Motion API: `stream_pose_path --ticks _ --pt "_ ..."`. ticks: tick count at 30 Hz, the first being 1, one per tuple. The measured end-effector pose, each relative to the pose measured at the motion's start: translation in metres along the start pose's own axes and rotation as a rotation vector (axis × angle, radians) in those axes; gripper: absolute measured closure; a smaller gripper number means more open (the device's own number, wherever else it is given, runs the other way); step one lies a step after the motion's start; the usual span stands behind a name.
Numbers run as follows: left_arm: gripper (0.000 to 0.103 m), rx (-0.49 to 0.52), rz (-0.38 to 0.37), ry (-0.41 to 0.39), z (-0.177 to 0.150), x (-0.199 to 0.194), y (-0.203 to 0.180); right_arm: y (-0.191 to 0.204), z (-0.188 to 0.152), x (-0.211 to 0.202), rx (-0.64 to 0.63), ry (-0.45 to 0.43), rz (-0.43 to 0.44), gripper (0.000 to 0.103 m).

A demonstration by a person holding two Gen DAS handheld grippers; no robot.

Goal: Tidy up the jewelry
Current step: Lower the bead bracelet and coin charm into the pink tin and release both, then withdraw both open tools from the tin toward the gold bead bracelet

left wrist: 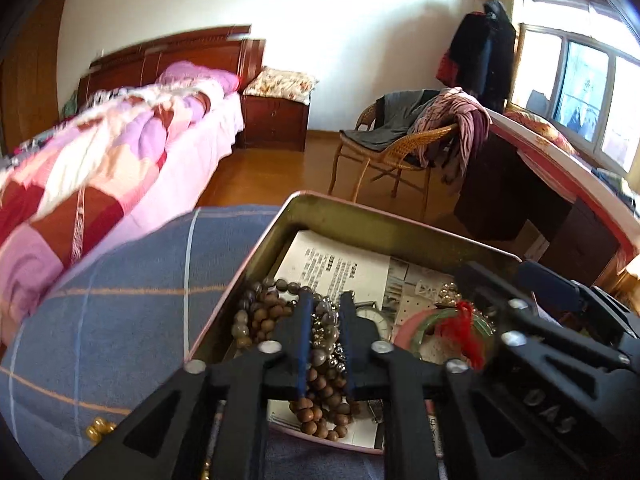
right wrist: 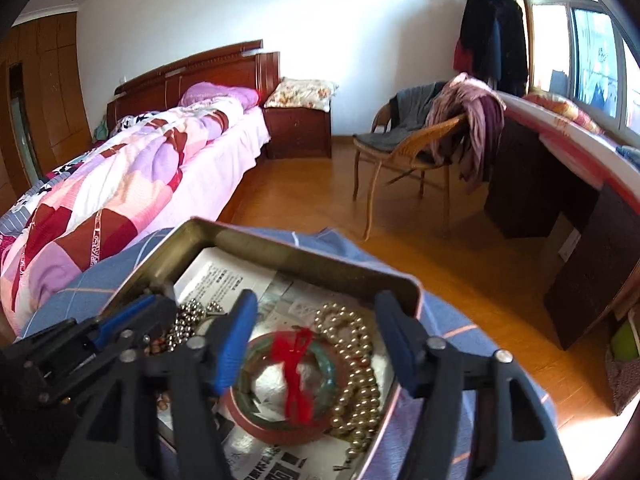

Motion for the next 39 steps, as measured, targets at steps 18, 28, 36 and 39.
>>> stream_pose_path --ticks 18,28,36,39 --pt "0.036 -0.028 0.075 -0.046 -0.005 -0.04 0.008 -0.009 -0.002 -0.023 0.077 -0.02 -0.053 0.022" --pt "0.036 -0.02 0.121 -0.04 -0.027 -0.077 0.017 0.006 -0.021 -0.051 0.062 0.0 -0.037 0.022" --pt "0.036 -0.04 0.149 -0.033 -0.05 -0.106 0.03 0.022 -0.039 -0.073 0.044 0.026 -0.015 0.022" --pt "0.036 -0.043 0.163 -0.033 -0.058 -0.117 0.034 0.027 -0.044 -0.083 0.035 0.02 -0.01 0.022"
Point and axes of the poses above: each gripper's, at about its wrist camera, not at the fingertips, and x roughly the way its jaws point, y to its left, z to its top, the point moved 4 cm from there along x, roughly the way its jaws point, and after that the axes turned 4 degrees about -x, right-handed, at the moved point
